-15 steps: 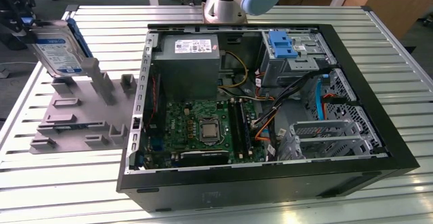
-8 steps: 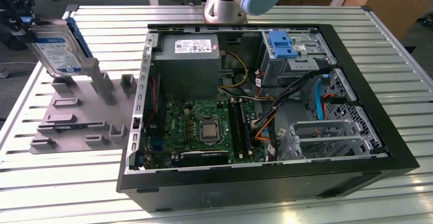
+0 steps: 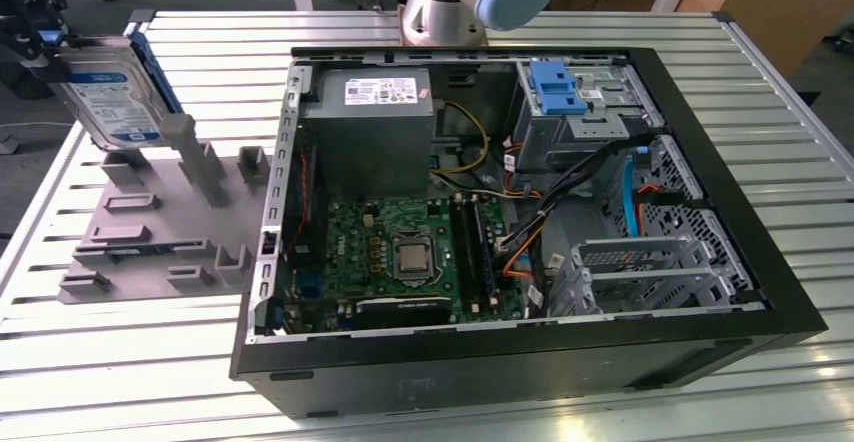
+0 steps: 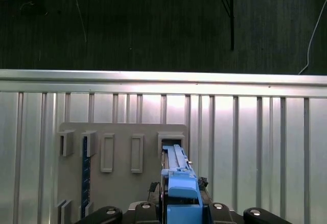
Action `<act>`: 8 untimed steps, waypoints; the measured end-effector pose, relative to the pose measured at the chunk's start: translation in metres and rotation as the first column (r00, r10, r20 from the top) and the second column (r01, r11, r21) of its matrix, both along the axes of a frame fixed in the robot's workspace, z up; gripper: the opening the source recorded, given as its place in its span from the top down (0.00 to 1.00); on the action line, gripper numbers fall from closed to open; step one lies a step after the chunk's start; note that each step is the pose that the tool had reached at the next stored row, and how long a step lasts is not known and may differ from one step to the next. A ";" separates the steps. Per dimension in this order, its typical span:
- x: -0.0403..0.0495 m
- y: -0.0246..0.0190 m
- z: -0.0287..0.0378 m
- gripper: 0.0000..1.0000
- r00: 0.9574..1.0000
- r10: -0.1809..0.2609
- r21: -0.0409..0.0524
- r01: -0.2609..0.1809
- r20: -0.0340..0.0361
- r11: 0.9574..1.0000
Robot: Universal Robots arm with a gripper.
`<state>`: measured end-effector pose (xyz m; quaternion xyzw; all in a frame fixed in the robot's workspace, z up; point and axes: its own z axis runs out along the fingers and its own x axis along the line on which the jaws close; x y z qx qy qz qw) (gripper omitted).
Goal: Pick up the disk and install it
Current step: 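Pick up the disk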
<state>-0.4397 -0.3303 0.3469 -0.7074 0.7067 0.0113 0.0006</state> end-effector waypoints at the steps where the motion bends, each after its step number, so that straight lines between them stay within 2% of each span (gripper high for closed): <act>1: 0.0000 0.0000 0.0004 0.64 1.000 0.000 0.000 0.000 0.000 1.000; 8: 0.0000 0.0000 0.0025 0.64 1.000 0.000 0.000 0.000 0.000 1.000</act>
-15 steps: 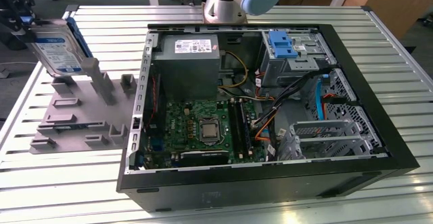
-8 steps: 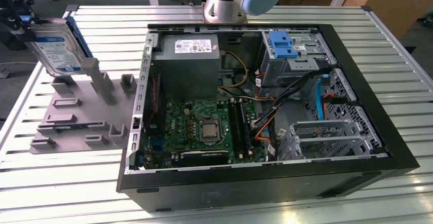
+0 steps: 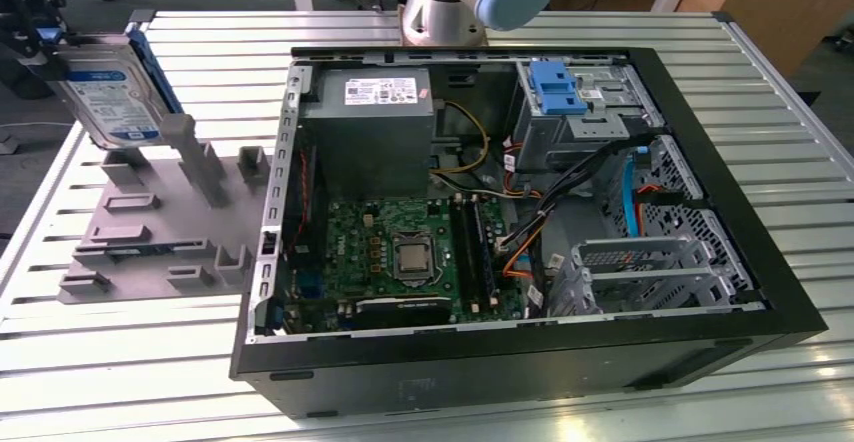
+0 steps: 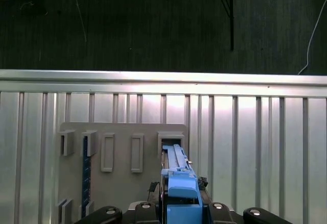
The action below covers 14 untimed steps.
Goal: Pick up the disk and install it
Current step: 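Pick up the disk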
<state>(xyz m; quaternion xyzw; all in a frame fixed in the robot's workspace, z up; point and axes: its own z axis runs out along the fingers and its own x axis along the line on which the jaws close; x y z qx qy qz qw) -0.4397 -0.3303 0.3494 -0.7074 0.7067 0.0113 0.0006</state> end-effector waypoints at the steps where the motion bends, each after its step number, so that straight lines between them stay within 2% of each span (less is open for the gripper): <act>1: 0.0000 0.0000 0.0003 0.64 1.000 0.000 0.000 0.000 0.000 1.000; 14: 0.0000 0.0000 0.0039 0.64 1.000 0.000 0.000 0.000 0.000 1.000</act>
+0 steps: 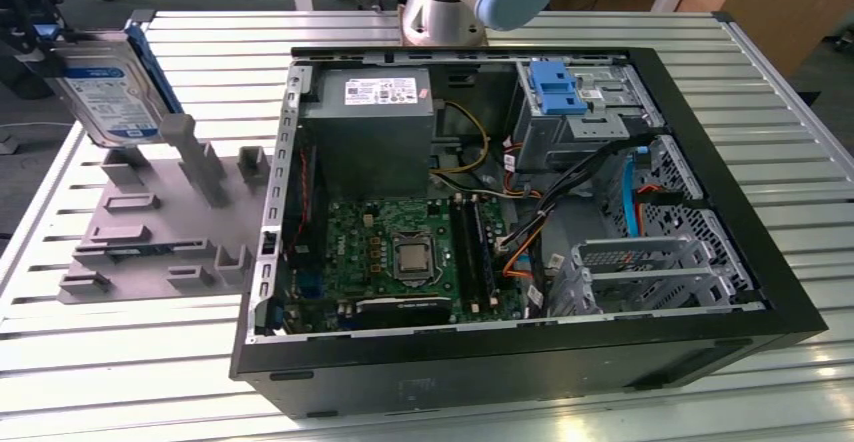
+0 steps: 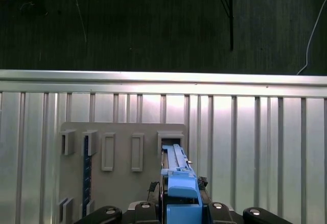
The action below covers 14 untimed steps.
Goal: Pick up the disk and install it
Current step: 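Pick up the disk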
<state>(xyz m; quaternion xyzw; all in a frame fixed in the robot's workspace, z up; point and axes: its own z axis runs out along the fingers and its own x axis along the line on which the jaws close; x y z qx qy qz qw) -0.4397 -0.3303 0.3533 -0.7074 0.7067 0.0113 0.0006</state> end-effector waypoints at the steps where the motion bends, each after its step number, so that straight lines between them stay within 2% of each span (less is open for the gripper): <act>1: 0.0000 0.0000 0.0003 0.64 1.000 0.000 0.000 0.000 0.000 1.000; 7: 0.0000 0.0000 0.0033 0.64 1.000 0.000 0.000 0.000 0.000 1.000; 14: 0.0000 0.0000 0.0104 0.64 1.000 0.000 0.000 0.000 0.000 1.000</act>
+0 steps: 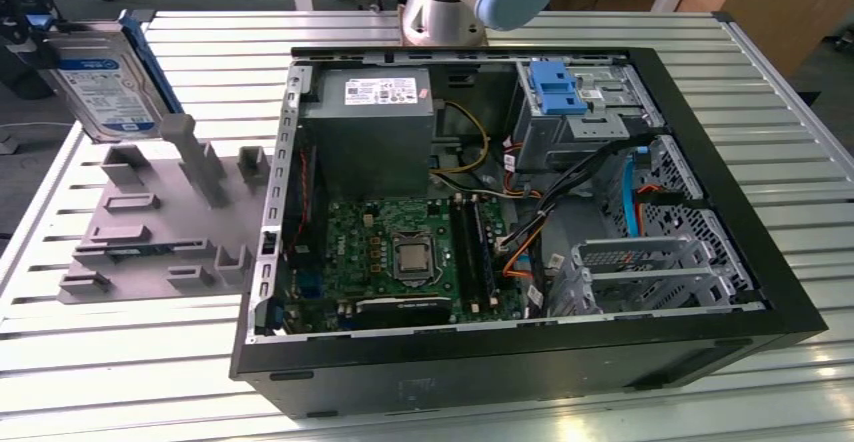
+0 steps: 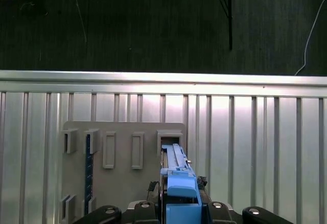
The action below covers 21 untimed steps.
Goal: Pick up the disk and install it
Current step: 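Pick up the disk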
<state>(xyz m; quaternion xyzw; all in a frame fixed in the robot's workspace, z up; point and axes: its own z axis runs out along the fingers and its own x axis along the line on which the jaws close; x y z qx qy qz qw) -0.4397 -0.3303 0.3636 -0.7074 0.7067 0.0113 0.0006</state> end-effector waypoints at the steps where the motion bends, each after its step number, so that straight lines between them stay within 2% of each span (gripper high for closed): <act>1: 0.0000 0.0000 0.0008 0.64 1.000 0.000 0.000 0.000 0.000 1.000; 11: 0.0000 0.0000 0.0122 0.64 1.000 0.000 0.000 0.000 0.000 1.000; 17: 0.0000 0.0000 0.0222 0.64 1.000 0.000 0.000 0.000 0.000 1.000; 21: 0.0000 0.0000 0.0311 0.64 1.000 0.000 0.000 0.000 0.000 1.000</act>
